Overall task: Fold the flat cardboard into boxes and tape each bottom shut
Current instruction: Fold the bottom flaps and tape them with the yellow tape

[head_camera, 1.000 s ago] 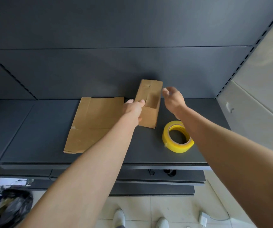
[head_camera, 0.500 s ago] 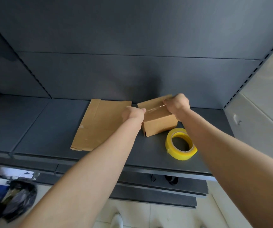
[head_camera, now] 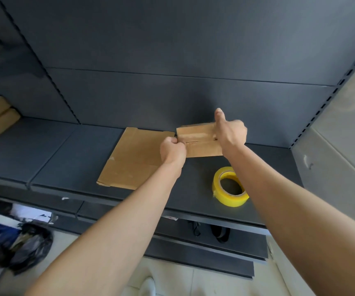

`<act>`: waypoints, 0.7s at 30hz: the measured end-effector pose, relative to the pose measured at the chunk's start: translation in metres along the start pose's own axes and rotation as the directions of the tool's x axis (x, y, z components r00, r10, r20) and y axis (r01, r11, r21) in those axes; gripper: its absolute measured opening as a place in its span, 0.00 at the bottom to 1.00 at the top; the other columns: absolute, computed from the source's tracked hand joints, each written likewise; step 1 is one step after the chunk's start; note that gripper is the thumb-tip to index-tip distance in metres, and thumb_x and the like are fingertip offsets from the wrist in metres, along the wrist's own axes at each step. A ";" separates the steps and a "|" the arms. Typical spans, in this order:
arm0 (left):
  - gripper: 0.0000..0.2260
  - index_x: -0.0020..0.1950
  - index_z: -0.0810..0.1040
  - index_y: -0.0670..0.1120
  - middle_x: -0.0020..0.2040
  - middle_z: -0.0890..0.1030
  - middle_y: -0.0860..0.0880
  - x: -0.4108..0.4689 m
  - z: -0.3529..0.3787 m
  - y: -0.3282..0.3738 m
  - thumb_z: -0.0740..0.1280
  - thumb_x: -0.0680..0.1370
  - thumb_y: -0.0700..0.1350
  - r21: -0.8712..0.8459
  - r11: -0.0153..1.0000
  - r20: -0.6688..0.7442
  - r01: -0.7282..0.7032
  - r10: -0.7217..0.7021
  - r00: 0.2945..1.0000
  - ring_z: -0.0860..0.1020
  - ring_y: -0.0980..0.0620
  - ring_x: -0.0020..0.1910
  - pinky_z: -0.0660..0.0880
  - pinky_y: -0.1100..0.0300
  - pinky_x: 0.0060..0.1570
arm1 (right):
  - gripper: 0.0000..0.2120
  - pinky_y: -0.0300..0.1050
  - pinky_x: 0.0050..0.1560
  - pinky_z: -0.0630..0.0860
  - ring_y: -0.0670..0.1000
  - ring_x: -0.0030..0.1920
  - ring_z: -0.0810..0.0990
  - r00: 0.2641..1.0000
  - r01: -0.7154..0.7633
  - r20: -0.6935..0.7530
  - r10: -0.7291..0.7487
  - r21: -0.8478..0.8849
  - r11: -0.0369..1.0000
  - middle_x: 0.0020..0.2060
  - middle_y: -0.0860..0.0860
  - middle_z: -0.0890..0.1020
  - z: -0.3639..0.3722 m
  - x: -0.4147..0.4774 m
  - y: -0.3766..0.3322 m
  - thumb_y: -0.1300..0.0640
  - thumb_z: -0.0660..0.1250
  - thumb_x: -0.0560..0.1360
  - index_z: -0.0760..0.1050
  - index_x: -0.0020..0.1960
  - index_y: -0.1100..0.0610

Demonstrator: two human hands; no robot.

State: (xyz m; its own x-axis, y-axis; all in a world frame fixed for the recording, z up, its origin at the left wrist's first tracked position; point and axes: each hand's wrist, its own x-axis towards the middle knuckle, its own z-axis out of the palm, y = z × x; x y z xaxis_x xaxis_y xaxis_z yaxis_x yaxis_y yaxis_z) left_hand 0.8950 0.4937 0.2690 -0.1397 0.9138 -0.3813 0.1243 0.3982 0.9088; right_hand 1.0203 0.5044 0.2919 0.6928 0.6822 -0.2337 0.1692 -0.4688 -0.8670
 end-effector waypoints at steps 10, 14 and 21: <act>0.21 0.68 0.69 0.46 0.59 0.77 0.50 0.024 -0.051 -0.009 0.65 0.78 0.53 -0.199 0.980 -0.061 0.019 -0.032 0.998 0.75 0.47 0.60 0.72 0.50 0.64 | 0.14 0.44 0.41 0.72 0.54 0.42 0.76 0.987 0.092 0.123 -0.102 0.089 0.992 0.55 0.57 0.77 0.037 -0.039 -0.023 0.61 0.59 0.71 0.75 0.55 0.60; 0.16 0.64 0.75 0.45 0.53 0.78 0.52 0.043 -0.089 -0.002 0.58 0.80 0.34 -0.158 0.983 -0.058 -0.095 0.087 0.995 0.76 0.52 0.54 0.71 0.62 0.54 | 0.12 0.38 0.34 0.69 0.45 0.39 0.71 0.974 0.053 0.205 -0.096 0.206 0.977 0.41 0.46 0.71 0.064 -0.056 -0.033 0.66 0.56 0.74 0.67 0.56 0.57; 0.27 0.65 0.75 0.52 0.59 0.77 0.48 0.124 -0.194 -0.007 0.53 0.74 0.27 -0.080 0.993 -0.283 -0.082 0.056 0.957 0.77 0.48 0.53 0.75 0.59 0.50 | 0.21 0.42 0.54 0.71 0.50 0.56 0.75 0.868 0.042 0.484 -0.109 0.148 0.988 0.58 0.51 0.77 0.168 -0.099 -0.061 0.64 0.58 0.77 0.68 0.69 0.54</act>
State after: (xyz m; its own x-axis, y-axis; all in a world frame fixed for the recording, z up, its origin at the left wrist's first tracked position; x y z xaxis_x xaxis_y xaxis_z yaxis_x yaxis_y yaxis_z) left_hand 0.6859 0.5887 0.2483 -0.4050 0.8748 -0.2658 0.0562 0.3140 0.9478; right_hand 0.8237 0.5594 0.2945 0.2433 0.9152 -0.3213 0.0926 -0.3516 -0.9316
